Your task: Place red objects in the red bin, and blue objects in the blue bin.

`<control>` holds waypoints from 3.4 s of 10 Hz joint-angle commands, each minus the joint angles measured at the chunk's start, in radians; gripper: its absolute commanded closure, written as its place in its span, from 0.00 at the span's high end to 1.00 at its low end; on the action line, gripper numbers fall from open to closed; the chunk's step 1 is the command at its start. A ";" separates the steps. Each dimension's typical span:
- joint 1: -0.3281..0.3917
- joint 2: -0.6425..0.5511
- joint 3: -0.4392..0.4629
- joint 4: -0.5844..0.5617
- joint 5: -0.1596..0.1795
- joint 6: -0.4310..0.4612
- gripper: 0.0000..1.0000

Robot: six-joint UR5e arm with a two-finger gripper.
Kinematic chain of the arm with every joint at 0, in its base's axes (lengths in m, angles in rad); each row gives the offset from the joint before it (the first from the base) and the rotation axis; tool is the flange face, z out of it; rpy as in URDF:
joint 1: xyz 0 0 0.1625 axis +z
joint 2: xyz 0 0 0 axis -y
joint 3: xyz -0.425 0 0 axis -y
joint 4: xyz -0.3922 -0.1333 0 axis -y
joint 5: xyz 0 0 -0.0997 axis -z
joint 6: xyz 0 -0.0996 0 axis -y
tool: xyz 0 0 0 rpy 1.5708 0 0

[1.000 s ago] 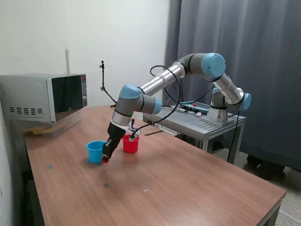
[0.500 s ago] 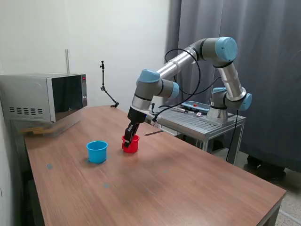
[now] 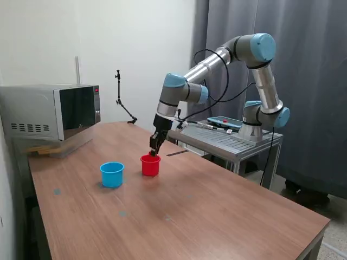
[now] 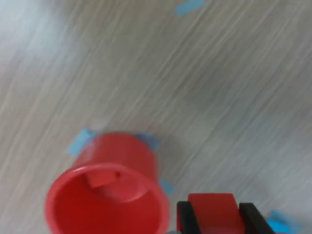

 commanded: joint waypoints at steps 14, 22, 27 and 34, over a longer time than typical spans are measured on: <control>-0.104 0.011 0.033 0.031 -0.004 0.035 1.00; -0.034 -0.320 0.185 0.149 -0.006 -0.098 1.00; 0.092 -0.517 0.145 0.356 0.006 -0.589 1.00; 0.169 -0.540 -0.004 0.542 0.233 -0.803 1.00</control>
